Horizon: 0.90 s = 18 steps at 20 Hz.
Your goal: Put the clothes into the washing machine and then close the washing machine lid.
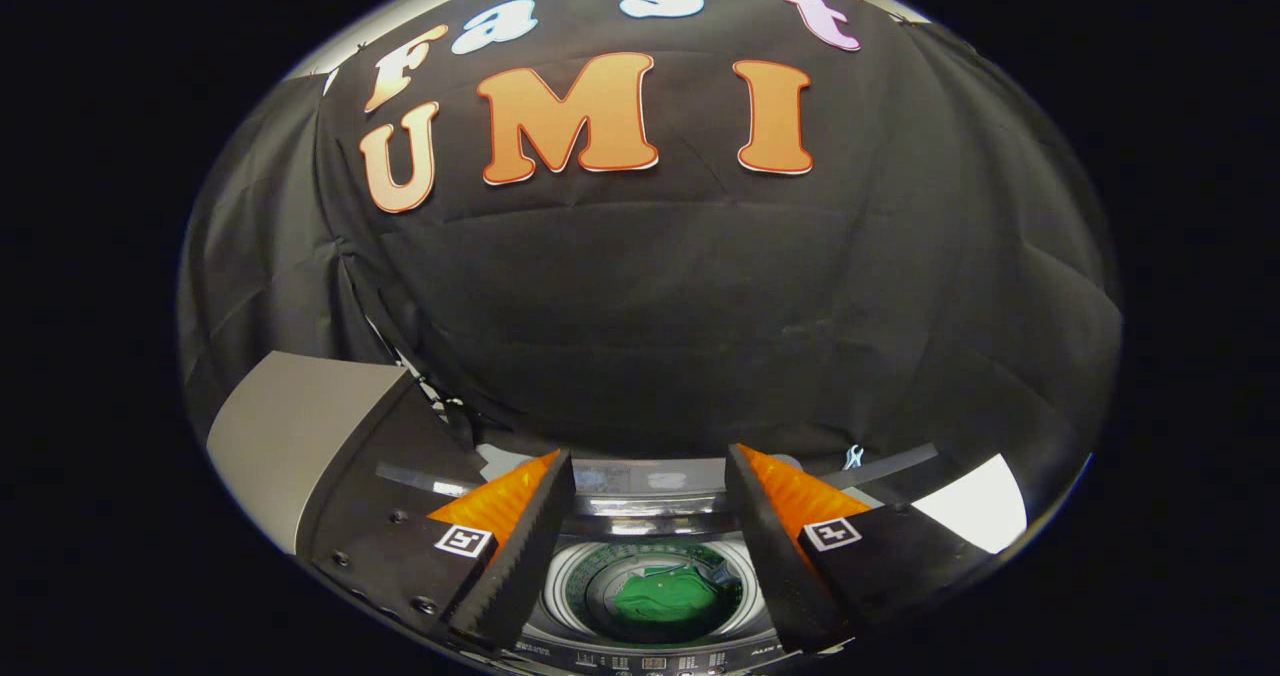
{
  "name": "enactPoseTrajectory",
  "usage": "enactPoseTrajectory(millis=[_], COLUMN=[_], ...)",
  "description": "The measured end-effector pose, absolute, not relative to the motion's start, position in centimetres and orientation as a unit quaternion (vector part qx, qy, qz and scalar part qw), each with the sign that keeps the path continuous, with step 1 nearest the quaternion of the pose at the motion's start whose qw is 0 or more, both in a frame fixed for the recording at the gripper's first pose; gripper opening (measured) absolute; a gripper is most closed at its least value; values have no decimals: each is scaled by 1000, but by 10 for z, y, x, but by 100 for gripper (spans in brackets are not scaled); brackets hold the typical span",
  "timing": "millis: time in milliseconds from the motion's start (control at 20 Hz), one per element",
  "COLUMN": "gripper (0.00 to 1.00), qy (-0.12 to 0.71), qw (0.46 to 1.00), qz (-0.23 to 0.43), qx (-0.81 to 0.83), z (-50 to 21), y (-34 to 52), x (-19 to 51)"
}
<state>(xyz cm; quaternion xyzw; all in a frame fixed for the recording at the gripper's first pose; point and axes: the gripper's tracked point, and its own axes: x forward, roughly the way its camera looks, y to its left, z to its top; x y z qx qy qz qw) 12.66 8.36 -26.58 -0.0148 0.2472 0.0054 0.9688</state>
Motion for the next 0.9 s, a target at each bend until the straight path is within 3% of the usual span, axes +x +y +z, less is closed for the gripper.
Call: enactPoseTrajectory(millis=[300, 600, 900], gripper=[97, 99, 99], qy=[272, 358, 345], qw=[962, 933, 938], qz=[0, -8, -17], qx=[-6, 26, 19], z=[-279, -347, -335], y=[83, 84, 76], x=[99, 56, 55])
